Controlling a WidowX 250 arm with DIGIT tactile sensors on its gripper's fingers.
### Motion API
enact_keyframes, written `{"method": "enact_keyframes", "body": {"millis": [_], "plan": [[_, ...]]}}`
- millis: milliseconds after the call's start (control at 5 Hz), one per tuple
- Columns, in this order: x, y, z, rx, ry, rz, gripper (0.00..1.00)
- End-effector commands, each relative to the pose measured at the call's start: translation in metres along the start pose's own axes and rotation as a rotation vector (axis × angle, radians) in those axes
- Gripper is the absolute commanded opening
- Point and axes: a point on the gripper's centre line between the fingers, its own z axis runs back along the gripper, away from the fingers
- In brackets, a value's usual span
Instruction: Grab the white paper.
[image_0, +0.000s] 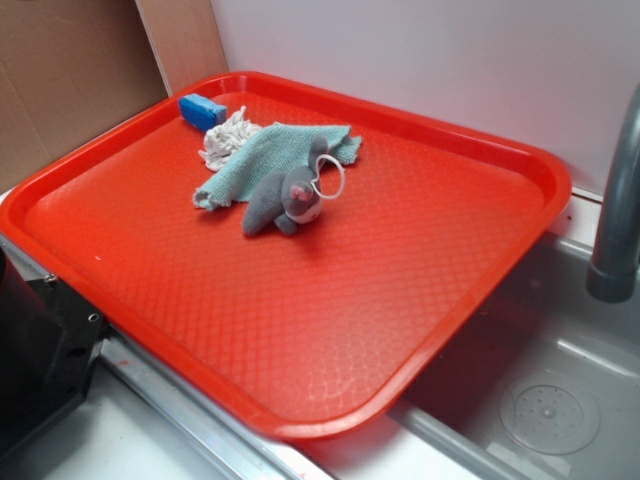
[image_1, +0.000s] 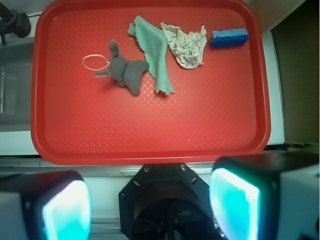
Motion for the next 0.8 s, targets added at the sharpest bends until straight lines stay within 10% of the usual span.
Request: {"method": "enact_keyframes", "body": {"millis": [0,600], "plan": [[0.0,0.0,0.0,0.0,0.0,0.0,1.0],[0.039,0.028,-0.036,0.056,-0.117,0.146,1.0]]}}
